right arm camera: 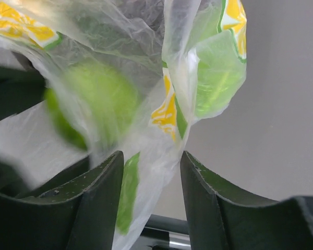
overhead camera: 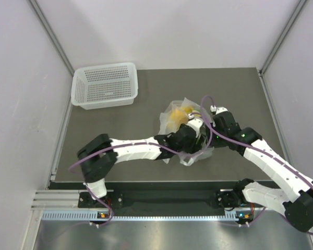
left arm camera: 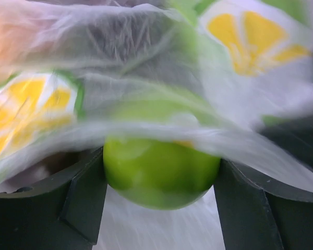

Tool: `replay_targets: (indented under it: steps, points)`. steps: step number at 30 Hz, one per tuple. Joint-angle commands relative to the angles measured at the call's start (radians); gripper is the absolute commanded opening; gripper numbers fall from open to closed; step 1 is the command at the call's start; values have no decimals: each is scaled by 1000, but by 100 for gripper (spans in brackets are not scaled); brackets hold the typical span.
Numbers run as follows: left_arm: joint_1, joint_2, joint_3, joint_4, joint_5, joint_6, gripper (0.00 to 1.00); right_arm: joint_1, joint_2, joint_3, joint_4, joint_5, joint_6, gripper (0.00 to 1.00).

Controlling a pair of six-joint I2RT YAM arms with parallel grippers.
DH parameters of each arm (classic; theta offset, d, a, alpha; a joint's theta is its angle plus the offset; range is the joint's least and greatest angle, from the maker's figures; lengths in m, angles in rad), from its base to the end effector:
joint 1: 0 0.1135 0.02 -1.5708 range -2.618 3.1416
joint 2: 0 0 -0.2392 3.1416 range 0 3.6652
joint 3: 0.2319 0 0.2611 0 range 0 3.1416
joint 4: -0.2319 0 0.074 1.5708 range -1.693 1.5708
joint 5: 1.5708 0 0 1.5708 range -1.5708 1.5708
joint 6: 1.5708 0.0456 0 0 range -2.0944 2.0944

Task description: Untie the knot of the plastic bag and take out the fruit

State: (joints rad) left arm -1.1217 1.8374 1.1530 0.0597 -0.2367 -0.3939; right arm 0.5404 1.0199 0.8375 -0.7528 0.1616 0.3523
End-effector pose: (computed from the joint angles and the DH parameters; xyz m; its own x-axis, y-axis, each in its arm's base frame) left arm 0.1893 -0.3681 0.1609 -0.5389 0.2588 -0.8017 0.6350 0.7501 -0.1847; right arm 0.1978 0.1101 0.2345 -0.7946 -0.0796 -0.6019 -0.1616 0.9833 0.0833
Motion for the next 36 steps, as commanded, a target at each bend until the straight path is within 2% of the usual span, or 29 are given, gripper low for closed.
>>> replay_targets:
  steps: [1,5,9,12,14,16,19,20,25,26,29,36]
  points:
    - [-13,-217,-15,-107,25,-20,0,3,-12,8,46,-30,8,47]
    - [-15,-360,-38,-247,62,-56,0,0,9,8,78,-30,10,42]
    - [-15,-484,-52,-397,39,-68,0,-2,17,9,118,-37,14,34]
    - [-15,-567,-79,-440,-93,-94,0,-2,26,12,130,-56,11,29]
    - [-10,-618,-110,-440,-293,-106,0,-3,25,11,141,-66,10,28]
    - [16,-688,-115,-413,-422,-88,0,-3,20,5,147,-76,7,27]
    - [153,-719,-81,-368,-409,-20,0,-5,16,-5,155,-97,-10,26]
    - [239,-712,-40,-359,-359,-5,0,-5,20,-3,156,-103,-15,26]
    - [483,-546,92,-270,-251,79,0,-5,40,5,171,-146,-38,25]
    - [563,-471,149,-255,-207,84,0,-5,43,9,173,-149,-42,25]
    - [696,-313,253,-225,-155,82,0,-5,42,20,171,-158,-56,25]
    - [885,9,474,-218,-63,55,0,-2,40,32,173,-241,-82,25]
